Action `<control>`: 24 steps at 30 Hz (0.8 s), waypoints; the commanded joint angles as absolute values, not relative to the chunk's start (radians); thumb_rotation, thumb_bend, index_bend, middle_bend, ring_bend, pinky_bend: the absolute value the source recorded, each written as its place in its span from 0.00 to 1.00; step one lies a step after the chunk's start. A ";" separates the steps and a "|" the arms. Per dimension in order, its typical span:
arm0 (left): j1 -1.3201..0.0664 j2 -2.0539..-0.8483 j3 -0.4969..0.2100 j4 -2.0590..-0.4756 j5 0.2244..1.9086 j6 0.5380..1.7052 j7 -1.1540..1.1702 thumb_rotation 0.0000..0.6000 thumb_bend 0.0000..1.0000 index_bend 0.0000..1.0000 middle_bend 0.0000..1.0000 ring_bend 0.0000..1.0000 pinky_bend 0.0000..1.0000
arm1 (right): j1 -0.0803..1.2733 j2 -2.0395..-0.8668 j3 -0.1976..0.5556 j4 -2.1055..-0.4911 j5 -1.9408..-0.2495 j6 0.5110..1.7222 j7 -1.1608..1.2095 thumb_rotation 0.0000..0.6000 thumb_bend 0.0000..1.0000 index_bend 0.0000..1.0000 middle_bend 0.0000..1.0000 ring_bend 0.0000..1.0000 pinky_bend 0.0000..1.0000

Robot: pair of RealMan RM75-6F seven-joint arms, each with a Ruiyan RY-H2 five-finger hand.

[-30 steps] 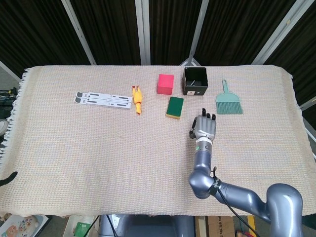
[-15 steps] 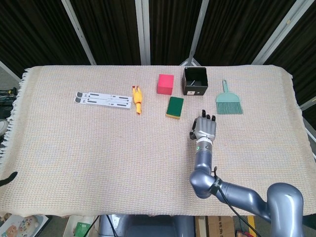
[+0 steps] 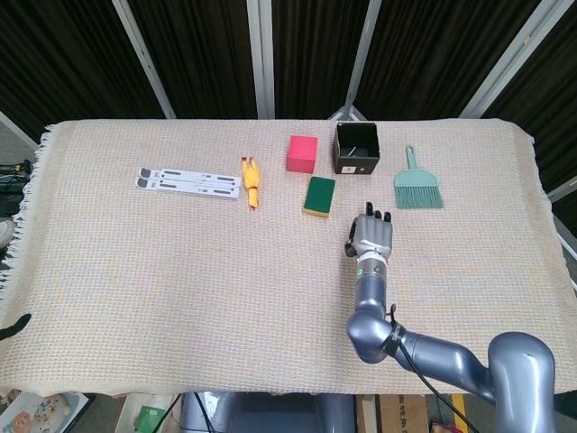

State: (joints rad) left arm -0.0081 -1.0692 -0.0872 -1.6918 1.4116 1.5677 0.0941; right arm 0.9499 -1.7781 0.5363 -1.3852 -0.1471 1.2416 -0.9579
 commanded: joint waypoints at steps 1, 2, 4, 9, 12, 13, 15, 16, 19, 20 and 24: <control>-0.008 -1.070 -0.087 -1.692 1.411 1.568 0.095 1.00 0.24 0.12 0.00 0.00 0.00 | 0.952 -1.771 0.532 -1.393 -0.139 1.241 -0.968 1.00 0.38 0.54 0.05 0.12 0.04; -0.008 -1.070 -0.088 -1.692 1.411 1.568 0.096 1.00 0.24 0.12 0.00 0.00 0.00 | 0.952 -1.769 0.530 -1.395 -0.137 1.240 -0.970 1.00 0.38 0.53 0.05 0.12 0.04; -0.009 -1.070 -0.088 -1.692 1.410 1.567 0.097 1.00 0.24 0.12 0.00 0.00 0.00 | 0.953 -1.765 0.528 -1.400 -0.130 1.238 -0.976 1.00 0.38 0.52 0.05 0.11 0.04; -0.007 -1.070 -0.087 -1.693 1.412 1.569 0.098 1.00 0.24 0.12 0.00 0.00 0.00 | 0.957 -1.759 0.523 -1.406 -0.120 1.234 -0.979 1.00 0.38 0.50 0.05 0.11 0.04; -0.007 -1.070 -0.088 -1.694 1.410 1.571 0.097 1.00 0.24 0.12 0.00 0.00 0.00 | 0.959 -1.758 0.520 -1.407 -0.117 1.233 -0.979 1.00 0.38 0.49 0.05 0.11 0.04; -0.007 -1.070 -0.089 -1.694 1.408 1.570 0.096 1.00 0.24 0.12 0.00 0.00 0.00 | 0.960 -1.757 0.519 -1.408 -0.115 1.233 -0.979 1.00 0.38 0.48 0.05 0.10 0.04; -0.007 -1.070 -0.089 -1.694 1.407 1.570 0.096 1.00 0.24 0.12 0.00 0.00 0.00 | 0.962 -1.755 0.518 -1.410 -0.113 1.233 -0.980 1.00 0.38 0.45 0.05 0.09 0.04; -0.007 -1.070 -0.089 -1.694 1.407 1.569 0.096 1.00 0.24 0.12 0.00 0.00 0.00 | 0.962 -1.753 0.517 -1.411 -0.111 1.232 -0.981 1.00 0.37 0.41 0.05 0.09 0.04; -0.008 -1.070 -0.089 -1.693 1.407 1.568 0.096 1.00 0.24 0.12 0.00 0.00 0.00 | 0.965 -1.746 0.514 -1.420 -0.101 1.232 -0.991 1.00 0.26 0.25 0.02 0.06 0.02; -0.008 -1.070 -0.090 -1.693 1.406 1.569 0.096 1.00 0.24 0.12 0.00 0.00 0.00 | 0.965 -1.739 0.514 -1.429 -0.095 1.228 -0.997 1.00 0.22 0.20 0.01 0.05 0.02; -0.007 -1.070 -0.091 -1.692 1.406 1.571 0.093 1.00 0.24 0.12 0.00 0.00 0.00 | 0.956 -1.702 0.524 -1.477 -0.094 1.215 -0.987 1.00 0.11 0.05 0.00 0.03 0.01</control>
State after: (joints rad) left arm -0.0071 -1.0697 -0.0910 -1.6918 1.4059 1.5708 0.0933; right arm 0.9609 -1.7186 0.5190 -1.4576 -0.0921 1.2209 -0.9932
